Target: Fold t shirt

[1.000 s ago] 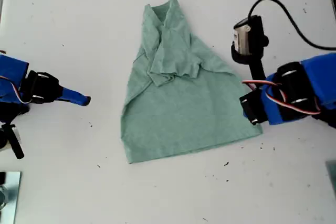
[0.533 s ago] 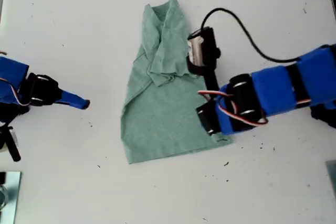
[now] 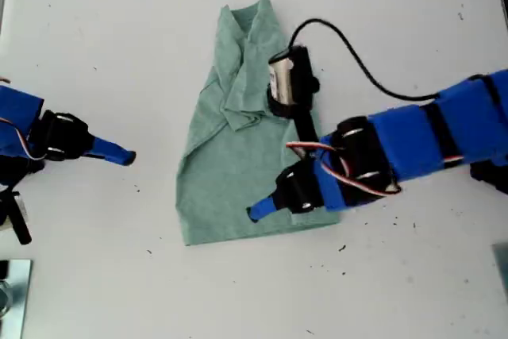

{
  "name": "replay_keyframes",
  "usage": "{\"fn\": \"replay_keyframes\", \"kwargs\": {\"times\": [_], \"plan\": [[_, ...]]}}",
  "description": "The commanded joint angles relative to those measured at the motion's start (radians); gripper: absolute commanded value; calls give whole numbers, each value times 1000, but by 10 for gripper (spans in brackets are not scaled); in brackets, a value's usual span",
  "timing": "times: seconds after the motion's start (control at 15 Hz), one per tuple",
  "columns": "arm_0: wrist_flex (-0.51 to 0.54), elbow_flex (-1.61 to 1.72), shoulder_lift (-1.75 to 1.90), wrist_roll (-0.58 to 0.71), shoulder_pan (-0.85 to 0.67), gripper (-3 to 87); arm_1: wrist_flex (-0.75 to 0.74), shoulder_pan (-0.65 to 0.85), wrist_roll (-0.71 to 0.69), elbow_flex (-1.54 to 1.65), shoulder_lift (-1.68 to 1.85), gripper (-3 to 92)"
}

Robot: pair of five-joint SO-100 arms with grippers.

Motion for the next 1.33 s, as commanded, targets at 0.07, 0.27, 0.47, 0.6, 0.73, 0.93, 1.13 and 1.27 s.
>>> {"fn": "replay_keyframes", "kwargs": {"times": [0.07, 0.27, 0.47, 0.6, 0.73, 0.93, 1.13, 1.27], "plan": [[-14, 8, 2, -32, -2, 16, 133, 41, -49, 247, 420, 274], [-12, 6, 2, -49, -20, -1, 35, 233, -186, 963, 686, 93], [-26, -75, -34, -106, 20, -2, -75, 308, -235, 1164, 772, 76], [-21, -399, -480, -193, 103, -2, -81, 337, -273, 1157, 796, 90], [215, -954, -1035, -245, 173, -2, -84, 365, -296, 1158, 818, 95], [529, -1700, -1646, -215, 219, -2, -97, 408, -319, 1187, 874, 71], [535, -1991, -1947, -181, 249, -2, -104, 434, -325, 1213, 930, 51], [535, -1993, -1957, -152, 236, 159, -106, 433, -325, 1215, 946, 49]]}}
